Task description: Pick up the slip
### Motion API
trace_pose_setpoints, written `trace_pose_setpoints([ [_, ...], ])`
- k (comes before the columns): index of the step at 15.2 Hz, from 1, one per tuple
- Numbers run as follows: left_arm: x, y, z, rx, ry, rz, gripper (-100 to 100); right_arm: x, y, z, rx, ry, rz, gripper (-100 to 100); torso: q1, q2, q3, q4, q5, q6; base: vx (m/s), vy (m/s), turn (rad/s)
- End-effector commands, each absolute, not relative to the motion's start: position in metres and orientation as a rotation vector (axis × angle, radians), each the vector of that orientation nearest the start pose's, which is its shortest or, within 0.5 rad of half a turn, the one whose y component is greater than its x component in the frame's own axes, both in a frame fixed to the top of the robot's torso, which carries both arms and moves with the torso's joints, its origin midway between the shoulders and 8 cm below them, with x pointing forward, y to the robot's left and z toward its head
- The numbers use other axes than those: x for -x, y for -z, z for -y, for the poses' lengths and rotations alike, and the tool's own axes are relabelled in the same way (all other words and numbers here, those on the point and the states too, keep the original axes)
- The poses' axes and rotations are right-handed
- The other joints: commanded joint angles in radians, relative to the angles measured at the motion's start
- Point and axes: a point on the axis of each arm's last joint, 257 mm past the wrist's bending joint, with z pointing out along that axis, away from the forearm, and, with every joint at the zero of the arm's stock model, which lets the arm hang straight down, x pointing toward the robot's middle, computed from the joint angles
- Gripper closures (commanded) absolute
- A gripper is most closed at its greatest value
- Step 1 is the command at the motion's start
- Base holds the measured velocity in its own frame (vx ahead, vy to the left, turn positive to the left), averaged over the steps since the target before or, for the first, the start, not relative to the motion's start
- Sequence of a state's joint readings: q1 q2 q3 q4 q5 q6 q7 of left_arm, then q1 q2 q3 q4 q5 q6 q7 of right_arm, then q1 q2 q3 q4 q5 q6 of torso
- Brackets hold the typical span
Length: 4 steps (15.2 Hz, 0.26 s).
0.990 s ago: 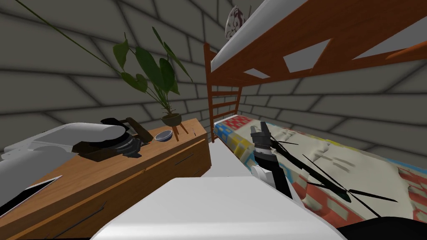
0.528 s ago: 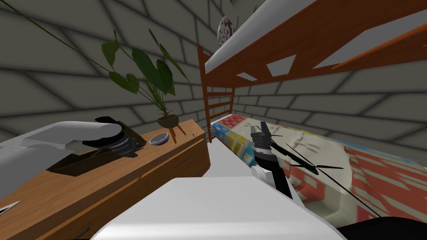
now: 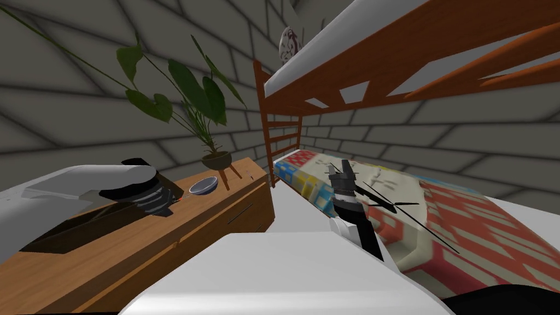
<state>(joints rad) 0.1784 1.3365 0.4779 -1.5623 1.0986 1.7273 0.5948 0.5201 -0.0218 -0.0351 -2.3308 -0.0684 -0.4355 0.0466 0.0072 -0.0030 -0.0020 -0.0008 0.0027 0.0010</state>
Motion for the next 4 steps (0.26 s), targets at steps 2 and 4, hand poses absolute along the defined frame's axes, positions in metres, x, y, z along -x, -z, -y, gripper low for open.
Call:
trace_pose_setpoints([
  [2, -0.2623, 0.1660, -0.6381, 2.673, -0.010, -1.034, -100, -0.3400, -0.0295, 0.2977, -0.686, -1.256, -0.621, 0, -0.001, 0.000, 0.000, 0.000, 0.000, 0.000, -0.013, -0.014, -0.027],
  [4, -0.2617, 0.1628, -0.6355, 2.676, -0.011, -1.037, 100, -0.3400, -0.0295, 0.2977, -0.686, -1.256, -0.621, 0, -0.003, 0.000, 0.000, 0.000, -0.001, 0.000, -0.006, -0.008, -0.003],
])
